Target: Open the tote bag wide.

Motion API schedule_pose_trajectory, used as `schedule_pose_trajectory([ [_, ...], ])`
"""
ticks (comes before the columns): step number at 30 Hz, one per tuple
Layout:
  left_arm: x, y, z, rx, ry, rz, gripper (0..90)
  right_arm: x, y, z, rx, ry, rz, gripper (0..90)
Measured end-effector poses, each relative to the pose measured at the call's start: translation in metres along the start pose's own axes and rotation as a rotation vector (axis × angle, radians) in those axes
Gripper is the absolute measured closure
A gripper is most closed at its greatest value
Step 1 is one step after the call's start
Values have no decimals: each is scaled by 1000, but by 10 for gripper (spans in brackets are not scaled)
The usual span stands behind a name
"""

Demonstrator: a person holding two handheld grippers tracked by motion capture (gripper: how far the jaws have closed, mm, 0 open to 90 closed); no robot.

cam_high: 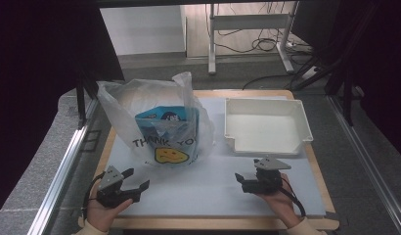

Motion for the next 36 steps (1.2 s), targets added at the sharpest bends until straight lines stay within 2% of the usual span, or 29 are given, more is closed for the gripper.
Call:
schedule_pose_trajectory([
  [4,7,-2,10,17,24,-1,253,0,0,1,-11,9,7,126],
  [7,18,-6,19,59,66,-15,230,0,0,1,-16,14,12,126],
  [11,24,-8,25,68,72,-1,231,1,0,1,-10,12,14,126],
  [17,33,-6,40,52,78,20,231,2,-1,1,-8,12,11,127],
  [23,34,-8,49,49,79,29,231,2,0,1,-13,10,3,129],
  [27,39,-10,62,41,91,39,228,2,0,0,-19,4,-1,130],
  [33,43,-10,71,28,95,54,223,2,-2,0,-11,1,-6,133],
  [36,44,-14,73,38,99,60,226,2,-2,0,-11,-1,-10,134],
])
Point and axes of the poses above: each handheld gripper's, and its own axes: x roughly backward along the jaws, z roughly out of its top, y roughly to its right, the point moved 3 cm from there along -x, roughly forward along the jaws, and after that the axes turned 3 degrees about x, right-handed, at the moved point
